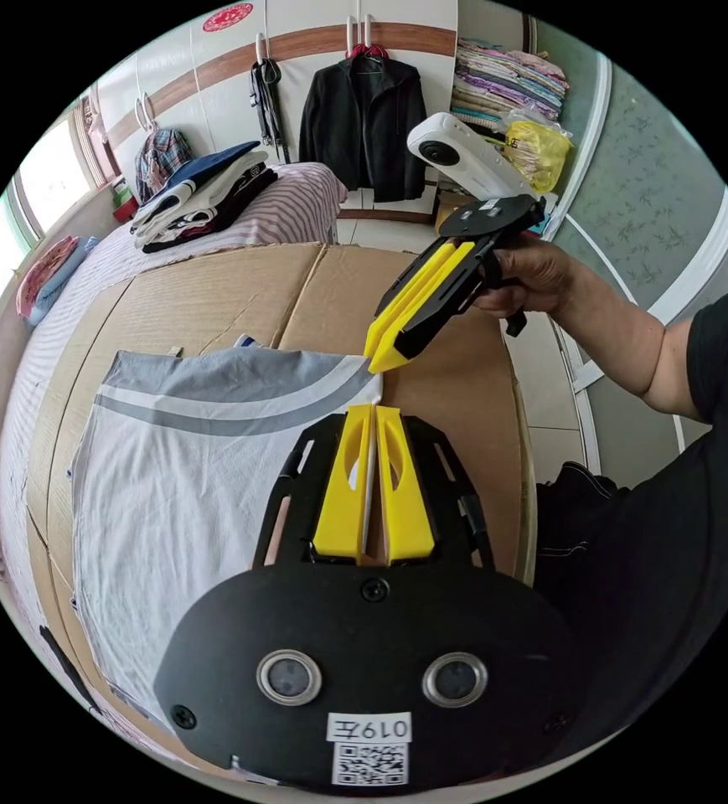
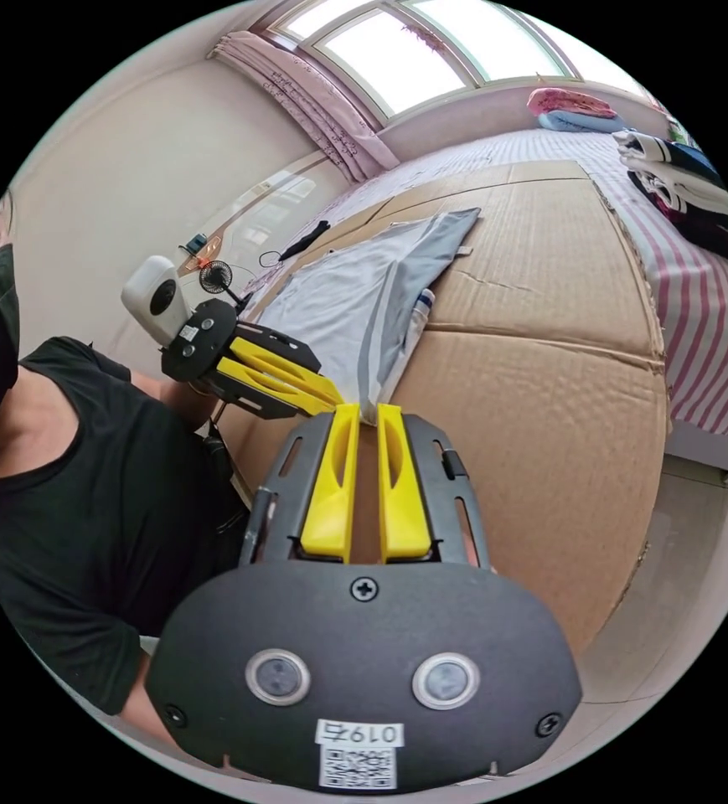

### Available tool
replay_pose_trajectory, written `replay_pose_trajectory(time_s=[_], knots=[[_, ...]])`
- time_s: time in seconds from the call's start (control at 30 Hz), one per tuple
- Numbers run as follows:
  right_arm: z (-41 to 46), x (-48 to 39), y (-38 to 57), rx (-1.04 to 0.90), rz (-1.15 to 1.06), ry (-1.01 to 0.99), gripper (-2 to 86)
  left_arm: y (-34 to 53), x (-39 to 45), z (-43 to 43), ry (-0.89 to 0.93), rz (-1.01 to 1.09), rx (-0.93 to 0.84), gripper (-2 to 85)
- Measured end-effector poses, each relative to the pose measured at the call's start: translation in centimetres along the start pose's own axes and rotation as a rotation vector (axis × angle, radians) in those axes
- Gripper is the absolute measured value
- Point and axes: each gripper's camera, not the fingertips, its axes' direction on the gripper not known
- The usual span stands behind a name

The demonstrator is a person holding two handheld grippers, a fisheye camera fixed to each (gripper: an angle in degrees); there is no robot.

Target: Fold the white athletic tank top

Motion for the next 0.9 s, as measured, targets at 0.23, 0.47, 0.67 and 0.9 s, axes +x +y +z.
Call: replay_pose_trajectory(time_s=[0.23, 0.47, 0.67, 0.9], knots=[[1.1, 2.4, -2.7, -0.079, -0.035, -0.018, 3.3, -1.1, -0.7, -1.0, 0.031, -0.033, 0.017, 0.9], [1.6, 3.2, -4.1, -0.094, -0.063, 0.005, 1.9, -1.9, -1.4, -2.2, 0.057, -0.06, 0.045, 0.4], [3.3, 4.3, -5.3, -0.157, -0.069, 0.042, 1.2, -2.1, -2.0, -2.6, 0.071, -0.075, 0.055, 0.3], [4.6, 7.2, -6.4, -0.198, -0.03, -0.03, 0.0, -2.4, -2.5, -3.1, 0.079, -0.087, 0.06, 0.3]])
